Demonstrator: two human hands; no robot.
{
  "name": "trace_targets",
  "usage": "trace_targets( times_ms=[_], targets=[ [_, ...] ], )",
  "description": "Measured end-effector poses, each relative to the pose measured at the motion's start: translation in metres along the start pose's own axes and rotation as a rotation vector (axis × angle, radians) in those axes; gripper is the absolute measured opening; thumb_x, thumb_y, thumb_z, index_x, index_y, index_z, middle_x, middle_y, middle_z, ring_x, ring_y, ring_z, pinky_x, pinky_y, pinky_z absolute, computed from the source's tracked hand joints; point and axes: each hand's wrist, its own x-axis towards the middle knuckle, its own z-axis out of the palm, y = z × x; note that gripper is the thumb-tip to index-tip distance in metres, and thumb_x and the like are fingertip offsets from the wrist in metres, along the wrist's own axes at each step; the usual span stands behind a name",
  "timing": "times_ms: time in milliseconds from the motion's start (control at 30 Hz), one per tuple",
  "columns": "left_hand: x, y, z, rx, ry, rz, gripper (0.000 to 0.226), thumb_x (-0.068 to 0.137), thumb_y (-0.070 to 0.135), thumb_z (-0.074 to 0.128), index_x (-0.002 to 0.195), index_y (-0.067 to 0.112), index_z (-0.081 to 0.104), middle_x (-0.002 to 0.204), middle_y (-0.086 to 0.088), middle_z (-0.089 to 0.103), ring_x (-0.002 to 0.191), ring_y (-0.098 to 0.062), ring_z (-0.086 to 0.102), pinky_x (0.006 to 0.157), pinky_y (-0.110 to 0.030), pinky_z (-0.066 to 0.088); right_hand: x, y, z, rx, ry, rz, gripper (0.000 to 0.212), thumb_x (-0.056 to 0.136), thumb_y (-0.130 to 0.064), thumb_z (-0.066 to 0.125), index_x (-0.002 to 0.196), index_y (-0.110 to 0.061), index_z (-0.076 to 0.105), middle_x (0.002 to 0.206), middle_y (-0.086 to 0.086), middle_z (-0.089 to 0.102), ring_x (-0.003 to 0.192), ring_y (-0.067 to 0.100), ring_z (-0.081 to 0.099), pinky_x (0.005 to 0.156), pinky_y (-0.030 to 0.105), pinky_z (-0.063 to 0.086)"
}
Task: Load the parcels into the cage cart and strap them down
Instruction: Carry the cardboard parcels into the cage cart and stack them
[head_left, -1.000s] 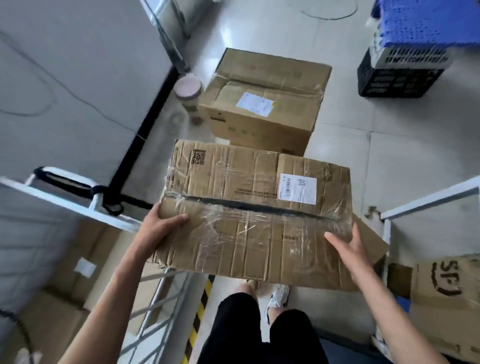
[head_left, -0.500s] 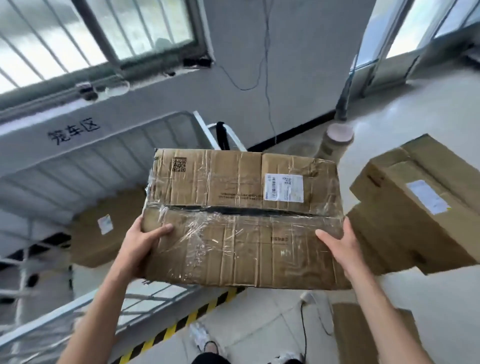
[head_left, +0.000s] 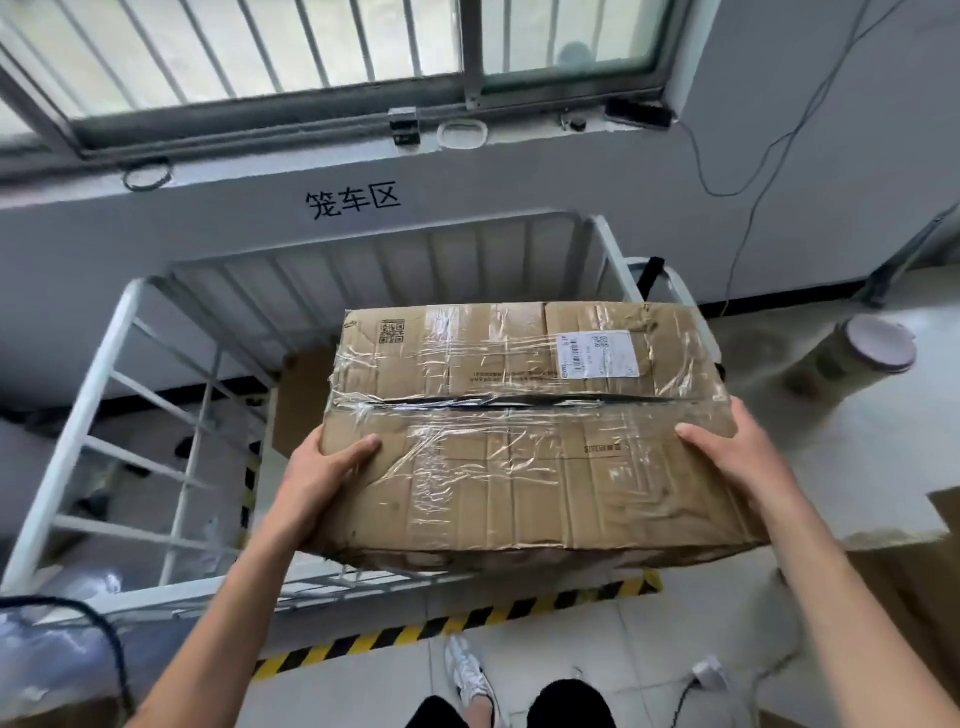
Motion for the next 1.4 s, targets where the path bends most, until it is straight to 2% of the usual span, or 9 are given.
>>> trace_targets(
  times_ms=[233, 400, 533, 733, 800, 1000, 1100, 1200, 1400],
  targets=[
    [0.057, 0.006, -0.036, -0.026, 0.027, -0.042, 0.031, 0.079, 0.035, 0.083, 0.103, 0.023, 0.068, 0.094, 0.008, 0.076, 0.085, -0.009, 0.073, 0.072, -0.029, 0.056, 0.043, -0.079, 0.053, -0.075, -0.036, 0.032, 0.108, 0.067, -0.070, 0.073, 0.156, -0.032, 0.023, 0.156, 0.006, 0.041, 0.134, 0.035, 0.047, 0.109, 0.055, 0.040],
    [0.109, -0.005, -0.063, -0.017, 0.064, -0.166, 0.042, 0.076, 0.038, 0.085, 0.110, 0.021, 0.067, 0.103, 0.001, 0.077, 0.093, -0.019, 0.074, 0.087, -0.041, 0.058, 0.104, -0.129, 0.117, 0.055, -0.173, -0.009, 0.068, 0.077, -0.041, 0.082, 0.134, -0.023, 0.050, 0.131, 0.012, 0.061, 0.112, 0.033, 0.062, 0.100, 0.051, 0.049],
    [0.145, -0.042, -0.087, 0.013, 0.180, -0.262, 0.049, 0.074, 0.039, 0.087, 0.113, 0.022, 0.064, 0.108, 0.001, 0.074, 0.096, -0.019, 0.071, 0.090, -0.042, 0.056, 0.136, -0.126, 0.206, 0.145, -0.187, 0.033, 0.092, 0.073, -0.030, 0.085, 0.150, -0.017, 0.036, 0.141, 0.012, 0.055, 0.123, 0.030, 0.057, 0.105, 0.048, 0.046],
    [0.189, -0.117, -0.130, 0.055, 0.231, -0.407, 0.045, 0.082, 0.025, 0.081, 0.121, 0.018, 0.061, 0.109, -0.005, 0.069, 0.087, -0.015, 0.066, 0.079, -0.033, 0.053, 0.153, -0.086, 0.327, 0.063, -0.374, 0.118, 0.125, 0.051, -0.069, 0.085, 0.153, -0.027, 0.026, 0.145, 0.001, 0.053, 0.128, 0.025, 0.054, 0.108, 0.050, 0.044],
    [0.205, -0.149, -0.142, 0.075, 0.207, -0.442, 0.044, 0.084, 0.022, 0.079, 0.123, 0.016, 0.061, 0.109, -0.005, 0.069, 0.084, -0.013, 0.064, 0.074, -0.030, 0.049, 0.150, -0.077, 0.361, 0.041, -0.414, 0.147, 0.123, 0.058, -0.061, 0.087, 0.155, -0.023, 0.024, 0.150, 0.003, 0.047, 0.133, 0.027, 0.050, 0.110, 0.049, 0.041],
    [0.255, -0.252, -0.182, 0.136, 0.168, -0.518, 0.060, 0.077, 0.032, 0.084, 0.131, 0.019, 0.060, 0.119, -0.001, 0.069, 0.105, -0.021, 0.066, 0.092, -0.036, 0.050, 0.138, -0.056, 0.461, 0.008, -0.395, 0.232, 0.106, 0.077, -0.026, 0.085, 0.156, -0.013, 0.016, 0.149, 0.009, 0.045, 0.133, 0.028, 0.047, 0.110, 0.038, 0.036],
    [0.284, -0.302, -0.209, 0.189, 0.155, -0.525, 0.067, 0.074, 0.040, 0.085, 0.133, 0.024, 0.058, 0.120, 0.000, 0.069, 0.108, -0.023, 0.066, 0.099, -0.046, 0.050, 0.136, -0.043, 0.514, -0.021, -0.385, 0.246, 0.103, 0.076, -0.025, 0.086, 0.152, -0.012, 0.018, 0.139, 0.008, 0.053, 0.127, 0.026, 0.053, 0.108, 0.039, 0.040],
    [0.314, -0.332, -0.224, 0.185, 0.191, -0.493, 0.057, 0.083, 0.022, 0.080, 0.134, 0.016, 0.056, 0.125, -0.007, 0.066, 0.107, -0.025, 0.062, 0.098, -0.044, 0.047, 0.138, -0.038, 0.559, -0.044, -0.357, 0.220, 0.100, 0.072, -0.033, 0.089, 0.144, -0.016, 0.023, 0.126, 0.002, 0.057, 0.118, 0.024, 0.058, 0.098, 0.036, 0.046],
    [0.373, -0.407, -0.258, 0.238, 0.193, -0.488, 0.050, 0.087, 0.018, 0.075, 0.132, 0.023, 0.053, 0.125, -0.002, 0.060, 0.110, -0.022, 0.057, 0.099, -0.039, 0.044, 0.150, -0.007, 0.659, -0.064, -0.323, 0.188, 0.099, 0.072, -0.038, 0.087, 0.145, -0.018, 0.023, 0.132, 0.005, 0.058, 0.118, 0.023, 0.057, 0.098, 0.037, 0.046]
  ],
)
